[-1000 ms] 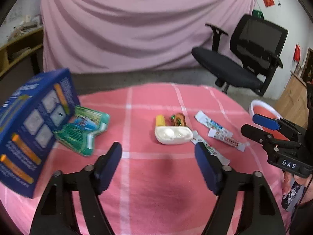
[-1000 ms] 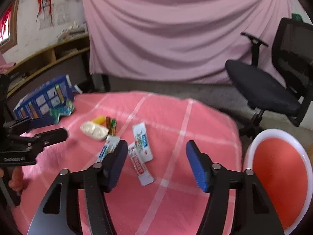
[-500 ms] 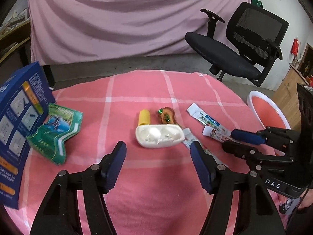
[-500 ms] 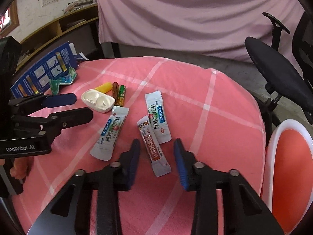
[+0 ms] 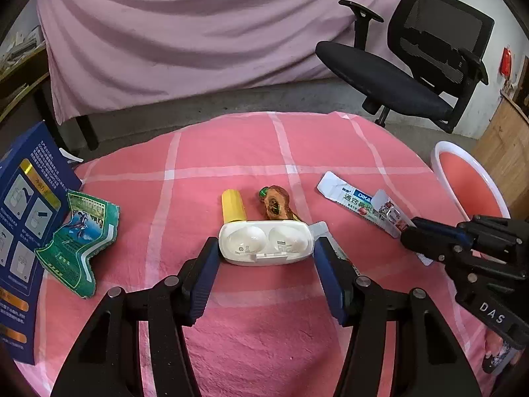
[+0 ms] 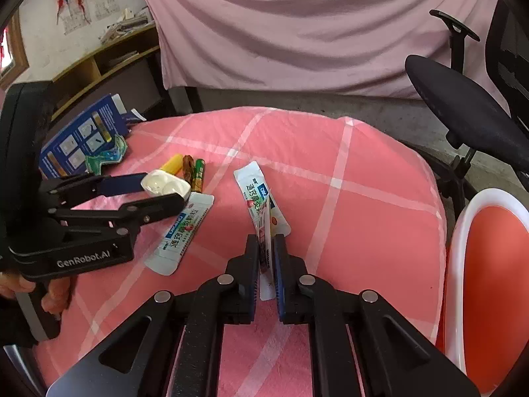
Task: Collect trash
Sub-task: 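Grasp a white toothpaste tube with the right tool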
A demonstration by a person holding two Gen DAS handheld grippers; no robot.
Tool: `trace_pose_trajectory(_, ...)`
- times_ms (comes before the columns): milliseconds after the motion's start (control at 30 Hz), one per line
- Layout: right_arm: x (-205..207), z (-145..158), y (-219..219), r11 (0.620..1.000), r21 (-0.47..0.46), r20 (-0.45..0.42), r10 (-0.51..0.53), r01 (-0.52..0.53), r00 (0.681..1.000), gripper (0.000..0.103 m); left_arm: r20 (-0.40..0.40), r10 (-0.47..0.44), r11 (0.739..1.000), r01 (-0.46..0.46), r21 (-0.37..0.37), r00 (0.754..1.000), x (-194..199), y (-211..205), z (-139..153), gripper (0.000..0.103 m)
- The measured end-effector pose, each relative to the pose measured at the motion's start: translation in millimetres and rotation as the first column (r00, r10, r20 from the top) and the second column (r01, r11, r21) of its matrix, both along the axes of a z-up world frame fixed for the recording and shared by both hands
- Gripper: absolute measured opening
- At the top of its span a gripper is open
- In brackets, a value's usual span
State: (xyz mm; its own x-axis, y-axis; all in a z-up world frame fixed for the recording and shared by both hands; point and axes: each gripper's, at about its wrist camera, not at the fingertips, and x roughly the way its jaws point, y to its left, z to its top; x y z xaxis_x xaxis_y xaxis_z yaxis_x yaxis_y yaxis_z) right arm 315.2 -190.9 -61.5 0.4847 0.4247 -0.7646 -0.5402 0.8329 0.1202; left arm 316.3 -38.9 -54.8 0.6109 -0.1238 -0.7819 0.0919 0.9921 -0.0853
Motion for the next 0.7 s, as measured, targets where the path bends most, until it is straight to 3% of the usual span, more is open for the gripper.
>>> trace_pose_trajectory(367, 2, -2, 1, 1.000, 0.000, -0.012, -0.006, 0.006, 1.000, 0.007, -0.009, -0.019, 1.000, 0.019, -0.003, 1.000, -5, -3, -2, 0.053)
trace_pose_trajectory(467, 4, -2, -4, 0.999, 0.012, -0.018, -0.030, 0.031, 0.999, 0.015, -0.014, -0.026, 1.000, 0.026, 0.015, 1.000, -2, -9, -2, 0.053)
trace_pose_trajectory(533, 4, -1, -5, 0.999, 0.016, -0.013, -0.041, 0.041, 0.999, 0.030, -0.017, -0.034, 0.999, 0.034, 0.026, 0.999, 1, -12, -2, 0.054)
trace_pose_trajectory(700, 1, -2, 2, 1.000, -0.012, -0.005, -0.023, 0.023, 1.000, 0.030, -0.024, -0.033, 0.999, 0.034, 0.033, 0.999, 5, -12, -5, 0.053)
